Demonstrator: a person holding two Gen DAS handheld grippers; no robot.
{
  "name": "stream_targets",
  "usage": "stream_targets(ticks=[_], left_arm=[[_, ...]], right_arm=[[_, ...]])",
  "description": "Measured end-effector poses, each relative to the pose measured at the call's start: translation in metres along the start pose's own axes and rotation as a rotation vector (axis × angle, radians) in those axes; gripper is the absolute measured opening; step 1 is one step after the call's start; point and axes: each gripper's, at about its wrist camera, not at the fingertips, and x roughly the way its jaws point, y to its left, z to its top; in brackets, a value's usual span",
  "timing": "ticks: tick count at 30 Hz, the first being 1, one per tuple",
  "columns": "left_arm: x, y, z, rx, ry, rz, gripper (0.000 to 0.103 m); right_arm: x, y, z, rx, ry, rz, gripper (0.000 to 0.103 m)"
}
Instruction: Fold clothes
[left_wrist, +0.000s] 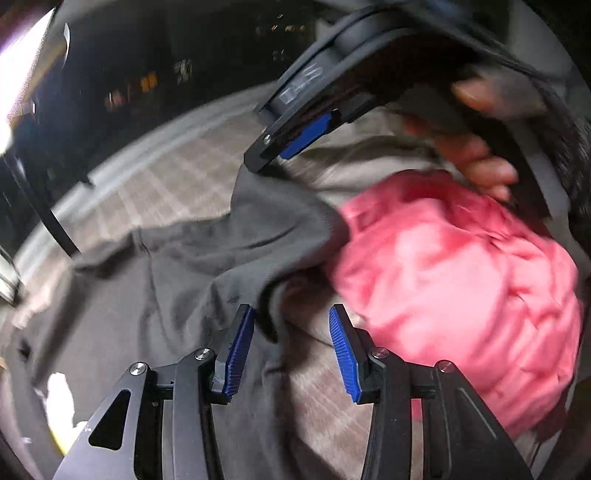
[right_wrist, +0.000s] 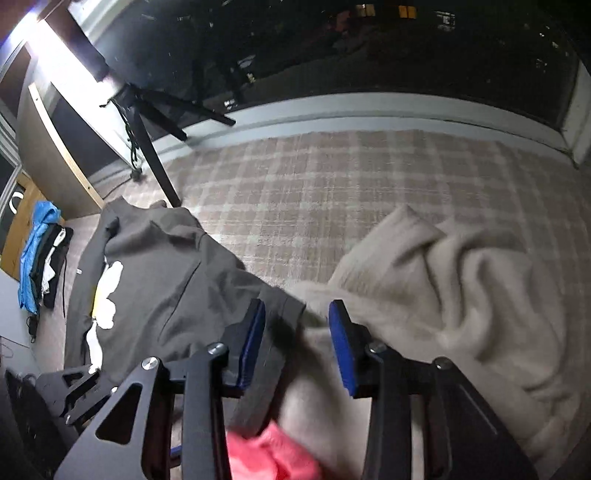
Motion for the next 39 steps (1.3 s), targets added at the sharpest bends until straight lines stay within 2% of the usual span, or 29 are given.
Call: stream_targets(ticks=[1, 2, 3, 4, 8, 10, 11, 13, 16, 22, 26, 28, 30, 33, 34, 35, 39], left_arm=[[0.007, 0.008, 0.001, -0.025, 0.014, -0.019, 0.032], [0.01, 0.014, 0.001, -0.045, 0.014, -0.041, 0.021], [0.012, 0.02, 0.0, -0.065, 0.013, -0.064, 0.017], [0.012, 0.027, -0.001, -0.093, 0.007, -0.088, 0.011], [-0.003, 0.05, -0.011, -0.229, -0.044, -0.208, 0.011], [-0.008, 0.054, -0.012, -0.235, -0.052, -0.199, 0.009], [-0.011, 0.053, -0.011, -0.219, -0.061, -0.202, 0.01], [-0.014, 0.046, -0.008, -0.185, -0.069, -0.16, 0.01], [-0.018, 0.031, 0.001, -0.105, -0.092, -0.141, 0.02], [-0.002, -0.001, 0.022, 0.128, -0.119, -0.084, 0.025], [0.02, -0.016, 0.024, 0.252, -0.08, -0.125, 0.028], [0.033, -0.017, 0.027, 0.268, -0.064, -0.112, 0.031], [0.041, -0.008, 0.031, 0.222, -0.052, -0.146, 0.031], [0.044, 0.012, 0.033, 0.123, -0.055, -0.237, 0.019], [0.044, 0.018, 0.032, 0.101, -0.049, -0.243, 0.009], [0.044, 0.024, 0.032, 0.078, -0.044, -0.248, 0.004], [0.042, 0.033, 0.029, 0.069, -0.032, -0.215, 0.0]], right_arm=[[0.005, 0.001, 0.001, -0.009, 0.009, 0.006, 0.033], [0.01, 0.001, 0.003, -0.019, 0.018, 0.012, 0.026], [0.013, 0.002, 0.004, -0.025, 0.024, 0.016, 0.003], [0.014, 0.002, 0.004, -0.026, 0.026, 0.013, 0.004], [-0.008, -0.009, 0.015, 0.049, -0.056, 0.062, 0.003], [-0.01, -0.013, 0.02, 0.078, -0.07, 0.068, 0.003], [-0.008, -0.014, 0.022, 0.089, -0.069, 0.066, 0.003], [-0.004, -0.017, 0.027, 0.11, -0.066, 0.061, 0.003], [0.001, -0.02, 0.035, 0.142, -0.062, 0.053, 0.003], [0.024, -0.026, 0.037, 0.173, -0.015, 0.022, 0.003], [0.03, -0.031, 0.034, 0.183, 0.018, 0.003, 0.004], [0.032, -0.03, 0.034, 0.18, 0.027, -0.007, 0.004], [0.034, -0.029, 0.034, 0.173, 0.033, -0.016, 0.004], [0.035, -0.027, 0.034, 0.17, 0.035, -0.021, 0.004], [0.034, -0.026, 0.034, 0.169, 0.034, -0.022, 0.004], [0.034, -0.025, 0.035, 0.168, 0.033, -0.024, 0.004], [0.032, -0.022, 0.038, 0.162, 0.024, -0.03, 0.004]])
